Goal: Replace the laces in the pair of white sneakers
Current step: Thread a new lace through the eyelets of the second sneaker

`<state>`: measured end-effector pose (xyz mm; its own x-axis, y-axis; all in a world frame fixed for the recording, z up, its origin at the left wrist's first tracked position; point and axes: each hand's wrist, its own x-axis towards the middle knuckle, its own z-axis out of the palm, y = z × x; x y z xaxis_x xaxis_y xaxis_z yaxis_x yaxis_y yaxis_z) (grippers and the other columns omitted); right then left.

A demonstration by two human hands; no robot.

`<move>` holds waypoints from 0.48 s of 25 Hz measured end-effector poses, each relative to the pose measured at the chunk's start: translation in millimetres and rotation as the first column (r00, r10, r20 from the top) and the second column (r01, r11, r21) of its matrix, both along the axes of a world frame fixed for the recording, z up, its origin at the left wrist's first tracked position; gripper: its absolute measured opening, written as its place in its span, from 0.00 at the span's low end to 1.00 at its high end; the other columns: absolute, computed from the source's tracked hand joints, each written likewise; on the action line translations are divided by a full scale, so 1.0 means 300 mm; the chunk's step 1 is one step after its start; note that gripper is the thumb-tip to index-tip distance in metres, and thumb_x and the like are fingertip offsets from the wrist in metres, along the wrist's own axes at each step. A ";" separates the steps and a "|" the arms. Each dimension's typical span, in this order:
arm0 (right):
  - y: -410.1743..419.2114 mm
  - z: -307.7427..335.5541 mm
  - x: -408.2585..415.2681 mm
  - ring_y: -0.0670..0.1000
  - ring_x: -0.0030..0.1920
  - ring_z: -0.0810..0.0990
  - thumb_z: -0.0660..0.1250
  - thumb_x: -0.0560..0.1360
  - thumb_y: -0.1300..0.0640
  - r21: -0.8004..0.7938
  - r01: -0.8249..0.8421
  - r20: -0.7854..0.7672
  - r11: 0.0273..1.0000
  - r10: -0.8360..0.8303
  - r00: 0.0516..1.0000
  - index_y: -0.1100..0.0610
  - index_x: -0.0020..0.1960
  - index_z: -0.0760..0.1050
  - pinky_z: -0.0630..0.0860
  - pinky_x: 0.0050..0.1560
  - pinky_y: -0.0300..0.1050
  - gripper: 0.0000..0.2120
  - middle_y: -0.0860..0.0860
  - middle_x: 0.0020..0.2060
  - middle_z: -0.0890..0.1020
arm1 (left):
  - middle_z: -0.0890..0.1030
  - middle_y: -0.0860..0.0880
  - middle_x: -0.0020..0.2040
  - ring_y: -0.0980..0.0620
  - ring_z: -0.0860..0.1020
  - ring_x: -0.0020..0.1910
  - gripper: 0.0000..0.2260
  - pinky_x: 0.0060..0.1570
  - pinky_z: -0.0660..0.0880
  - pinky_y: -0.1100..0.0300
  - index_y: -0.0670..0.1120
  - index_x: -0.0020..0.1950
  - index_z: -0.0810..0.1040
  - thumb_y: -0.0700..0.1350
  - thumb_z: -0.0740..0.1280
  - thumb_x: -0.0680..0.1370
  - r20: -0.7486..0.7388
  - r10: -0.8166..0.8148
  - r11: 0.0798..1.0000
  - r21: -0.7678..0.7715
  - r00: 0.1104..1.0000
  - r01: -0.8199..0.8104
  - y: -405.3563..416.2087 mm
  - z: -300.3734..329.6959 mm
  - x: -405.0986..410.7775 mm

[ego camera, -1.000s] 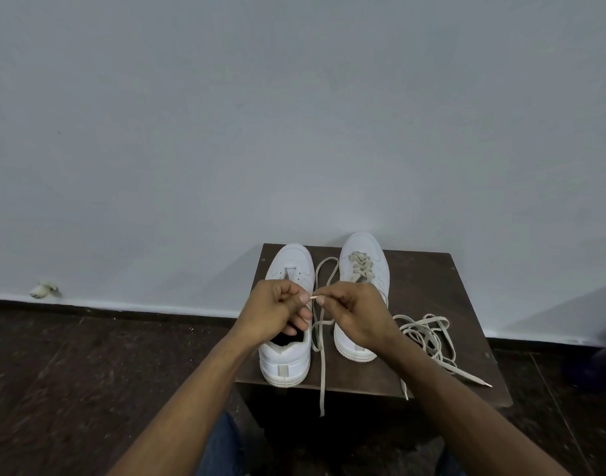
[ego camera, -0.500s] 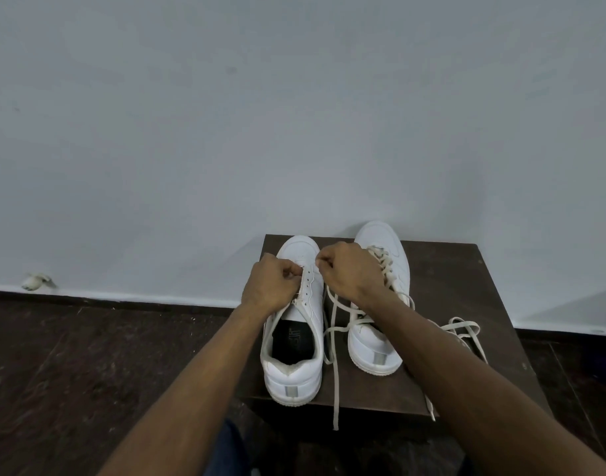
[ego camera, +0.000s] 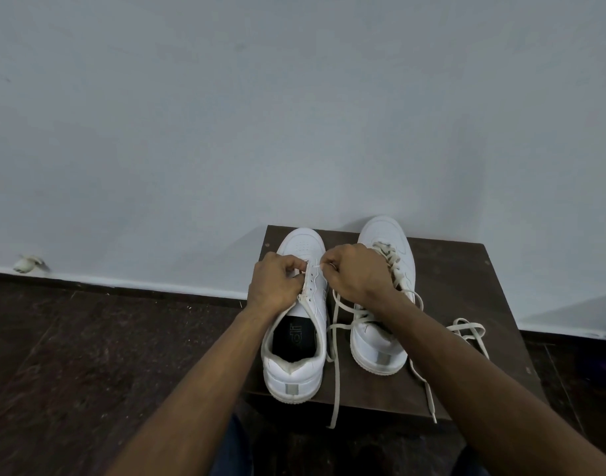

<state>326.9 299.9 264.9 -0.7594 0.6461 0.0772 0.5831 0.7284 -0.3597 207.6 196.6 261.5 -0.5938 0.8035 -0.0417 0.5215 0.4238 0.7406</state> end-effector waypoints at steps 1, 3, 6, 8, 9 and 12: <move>-0.005 0.004 -0.007 0.54 0.43 0.80 0.60 0.76 0.52 0.041 -0.013 0.035 0.999 0.012 0.999 0.51 0.46 0.81 0.74 0.40 0.45 0.11 0.48 0.44 0.84 | 0.70 0.61 0.37 0.50 0.77 0.47 0.07 0.52 0.76 0.55 0.48 0.50 0.85 0.40 0.71 0.74 0.006 0.004 1.000 -0.009 1.000 -0.004 0.000 0.001 0.003; -0.015 0.023 -0.021 0.55 0.42 0.79 0.59 0.76 0.54 0.140 -0.071 0.146 0.988 0.050 0.988 0.54 0.41 0.76 0.68 0.37 0.44 0.09 0.49 0.42 0.81 | 0.70 0.57 0.36 0.47 0.77 0.47 0.07 0.51 0.77 0.51 0.49 0.49 0.85 0.40 0.70 0.73 0.010 0.013 1.000 -0.020 1.000 -0.013 -0.001 -0.001 0.006; -0.031 0.067 -0.041 0.55 0.41 0.79 0.59 0.76 0.57 0.262 -0.183 0.303 0.947 0.099 0.948 0.54 0.40 0.71 0.65 0.36 0.45 0.07 0.50 0.38 0.76 | 0.70 0.57 0.37 0.48 0.77 0.48 0.08 0.50 0.77 0.50 0.51 0.49 0.83 0.40 0.69 0.74 -0.006 0.013 0.999 -0.035 1.000 -0.013 -0.001 -0.004 0.004; -0.034 0.090 -0.049 0.54 0.42 0.79 0.60 0.76 0.57 0.296 -0.223 0.376 0.929 0.102 0.921 0.55 0.44 0.75 0.66 0.37 0.45 0.06 0.50 0.39 0.76 | 0.70 0.57 0.37 0.48 0.77 0.48 0.10 0.51 0.77 0.51 0.51 0.50 0.83 0.38 0.68 0.74 -0.001 0.005 0.999 -0.033 1.000 -0.005 0.001 -0.006 0.001; -0.035 0.096 -0.054 0.54 0.43 0.79 0.60 0.76 0.57 0.289 -0.230 0.394 0.929 0.104 0.913 0.56 0.46 0.76 0.67 0.37 0.45 0.06 0.50 0.40 0.77 | 0.70 0.56 0.36 0.48 0.77 0.47 0.10 0.50 0.77 0.51 0.51 0.50 0.83 0.38 0.68 0.74 0.002 0.000 1.000 -0.029 1.000 0.000 0.001 -0.007 0.000; -0.033 0.089 -0.064 0.55 0.41 0.77 0.60 0.75 0.58 0.251 -0.230 0.388 0.940 0.120 0.914 0.56 0.48 0.77 0.67 0.37 0.46 0.08 0.52 0.43 0.80 | 0.71 0.55 0.34 0.47 0.78 0.45 0.10 0.50 0.77 0.51 0.52 0.47 0.83 0.38 0.68 0.73 0.016 -0.002 1.000 -0.029 1.000 0.002 0.005 -0.017 -0.005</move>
